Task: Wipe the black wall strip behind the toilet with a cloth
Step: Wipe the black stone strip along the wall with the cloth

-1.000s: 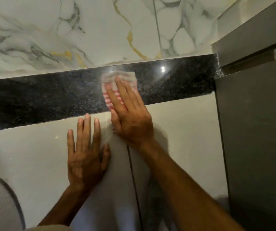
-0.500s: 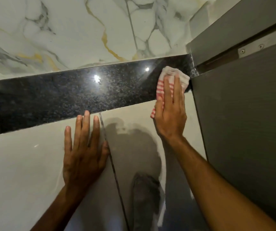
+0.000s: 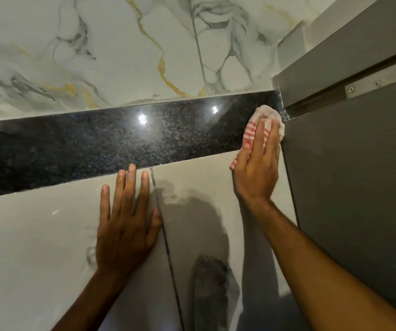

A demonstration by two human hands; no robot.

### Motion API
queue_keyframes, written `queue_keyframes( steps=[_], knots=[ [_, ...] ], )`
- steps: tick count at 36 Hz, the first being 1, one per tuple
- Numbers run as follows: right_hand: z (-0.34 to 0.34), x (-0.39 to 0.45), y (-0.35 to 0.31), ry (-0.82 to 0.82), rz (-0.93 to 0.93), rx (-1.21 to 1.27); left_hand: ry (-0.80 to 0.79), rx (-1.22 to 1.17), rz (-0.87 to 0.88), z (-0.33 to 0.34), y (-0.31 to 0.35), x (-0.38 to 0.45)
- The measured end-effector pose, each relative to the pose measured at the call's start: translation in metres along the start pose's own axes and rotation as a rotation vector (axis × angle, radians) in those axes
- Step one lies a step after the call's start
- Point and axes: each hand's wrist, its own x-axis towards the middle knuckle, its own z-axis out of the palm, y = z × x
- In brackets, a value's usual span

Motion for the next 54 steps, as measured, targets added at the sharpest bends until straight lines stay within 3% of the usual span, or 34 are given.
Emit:
queue_keyframes(
  steps=[5,8,11,13,15,19,21,23,27,29,33,36,38,40,42,44,46,48,50,52,54],
  knots=[
    [0.016,0.042,-0.059,0.008,-0.025,0.062,0.037,-0.009,-0.028,0.002,0.001,0.001],
    [0.021,0.038,-0.077,-0.051,-0.26,0.036,0.049,-0.013,-0.05,0.004,0.0,0.0],
    [0.011,-0.004,-0.048,-0.13,-0.436,0.046,0.048,-0.016,-0.067,0.004,0.0,-0.001],
    [0.001,-0.033,-0.021,-0.152,-0.31,0.03,0.044,-0.024,-0.078,0.003,0.0,-0.001],
    [-0.003,-0.042,-0.011,-0.09,-0.072,0.0,0.051,-0.025,-0.079,0.002,0.001,0.0],
    [0.011,-0.009,-0.059,0.052,0.274,0.01,0.089,-0.029,-0.073,0.004,0.001,0.001],
    [0.024,0.003,-0.097,0.072,0.284,0.054,0.103,-0.023,-0.087,0.005,0.0,-0.001],
    [0.033,-0.001,-0.129,0.057,0.085,0.109,0.113,-0.019,-0.106,0.005,0.0,-0.001],
    [0.032,-0.046,-0.125,-0.203,-0.662,0.128,0.113,-0.003,-0.174,0.0,-0.007,-0.009],
    [0.024,-0.065,-0.092,-0.26,-0.746,0.077,0.101,-0.002,-0.212,-0.003,-0.014,-0.018],
    [0.009,-0.079,-0.068,-0.157,-0.342,0.124,0.071,0.021,-0.284,-0.007,-0.029,-0.042],
    [0.017,-0.068,-0.121,-0.009,-0.074,0.214,0.075,0.03,-0.31,-0.007,-0.035,-0.051],
    [0.027,-0.065,-0.168,0.017,-0.062,0.239,0.088,0.034,-0.308,-0.006,-0.035,-0.051],
    [0.039,-0.071,-0.207,-0.071,-0.258,0.252,0.098,0.038,-0.317,-0.006,-0.037,-0.05],
    [0.048,-0.084,-0.224,-0.205,-0.594,0.213,0.102,0.04,-0.358,-0.008,-0.043,-0.054],
    [0.052,-0.094,-0.218,-0.305,-0.874,0.16,0.092,0.027,-0.431,-0.012,-0.055,-0.063],
    [0.049,-0.099,-0.195,-0.307,-1.001,0.138,0.087,0.017,-0.511,-0.018,-0.073,-0.074],
    [0.042,-0.1,-0.178,-0.288,-0.982,0.144,0.084,0.022,-0.565,-0.022,-0.088,-0.085],
    [0.041,-0.102,-0.187,-0.243,-0.833,0.157,0.087,0.04,-0.578,-0.022,-0.096,-0.093],
    [0.045,-0.109,-0.223,-0.162,-0.623,0.145,0.098,0.044,-0.578,-0.021,-0.097,-0.095],
    [0.054,-0.118,-0.267,-0.134,-0.528,0.145,0.111,0.05,-0.576,-0.019,-0.096,-0.095]
  ],
)
